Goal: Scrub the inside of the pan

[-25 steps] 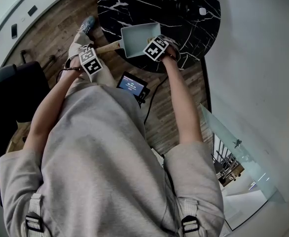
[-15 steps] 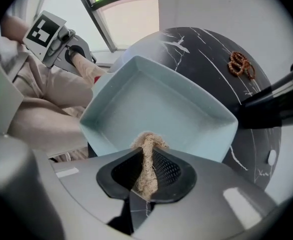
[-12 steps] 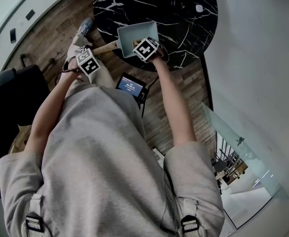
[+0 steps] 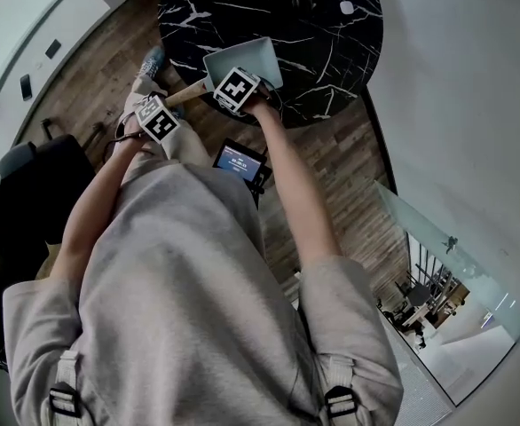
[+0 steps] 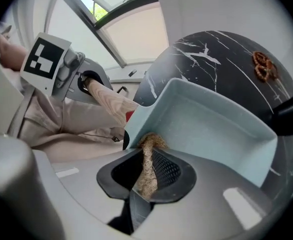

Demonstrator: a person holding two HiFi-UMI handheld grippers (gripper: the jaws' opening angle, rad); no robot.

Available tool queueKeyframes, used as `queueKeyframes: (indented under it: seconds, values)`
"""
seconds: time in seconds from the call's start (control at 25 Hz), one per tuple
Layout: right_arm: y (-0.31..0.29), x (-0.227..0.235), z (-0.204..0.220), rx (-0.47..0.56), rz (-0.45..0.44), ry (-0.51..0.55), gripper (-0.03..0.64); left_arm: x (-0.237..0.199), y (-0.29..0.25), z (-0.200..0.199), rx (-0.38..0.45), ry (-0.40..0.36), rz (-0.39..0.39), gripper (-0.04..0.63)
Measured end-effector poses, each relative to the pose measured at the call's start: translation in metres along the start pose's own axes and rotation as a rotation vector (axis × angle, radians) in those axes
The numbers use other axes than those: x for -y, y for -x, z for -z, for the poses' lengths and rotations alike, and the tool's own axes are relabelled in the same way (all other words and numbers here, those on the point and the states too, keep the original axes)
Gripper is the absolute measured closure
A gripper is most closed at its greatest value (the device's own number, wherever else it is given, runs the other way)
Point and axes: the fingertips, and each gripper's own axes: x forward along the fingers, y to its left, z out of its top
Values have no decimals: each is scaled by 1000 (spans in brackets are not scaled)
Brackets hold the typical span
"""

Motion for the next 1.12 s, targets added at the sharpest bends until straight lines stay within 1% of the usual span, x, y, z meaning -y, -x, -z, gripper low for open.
queueKeyframes:
  seconds: [0.08,0.16,0.28,0.4,0.48,0.6,0.64,0.68,0.76,0.88,0.96,1.12]
  values:
    - [7,0,-3,58,-26,-79,549,-6,1,1,-9,19,-32,551]
    - [16,-2,-6,121,-52,-136,549,-16,3,4,-17,31,-76,532]
    - [34,-7,-8,236,-83,-200,548,-22,5,5,-20,3,-109,515]
    - [64,-15,-17,445,-170,-322,545,-23,17,3,-8,-49,-122,460]
    - [89,-21,-22,601,-220,-391,545,-26,35,-2,44,-68,-147,449]
    - [127,-33,-23,820,-256,-452,543,-25,60,2,129,-14,-149,425]
    - [141,-35,-21,889,-257,-470,543,-24,68,2,156,-1,-148,428]
    - [155,-35,-18,953,-255,-490,543,-23,75,2,182,0,-150,431]
    - [178,-39,-10,1061,-238,-528,543,-16,86,2,222,-24,-147,437]
    - [210,-52,0,1180,-172,-547,541,-1,107,-4,277,-53,-147,456]
    - [233,-62,6,1248,-110,-542,541,9,127,-18,347,-53,-161,468]
    - [280,-94,22,1389,31,-547,538,31,177,-44,523,-80,-207,495]
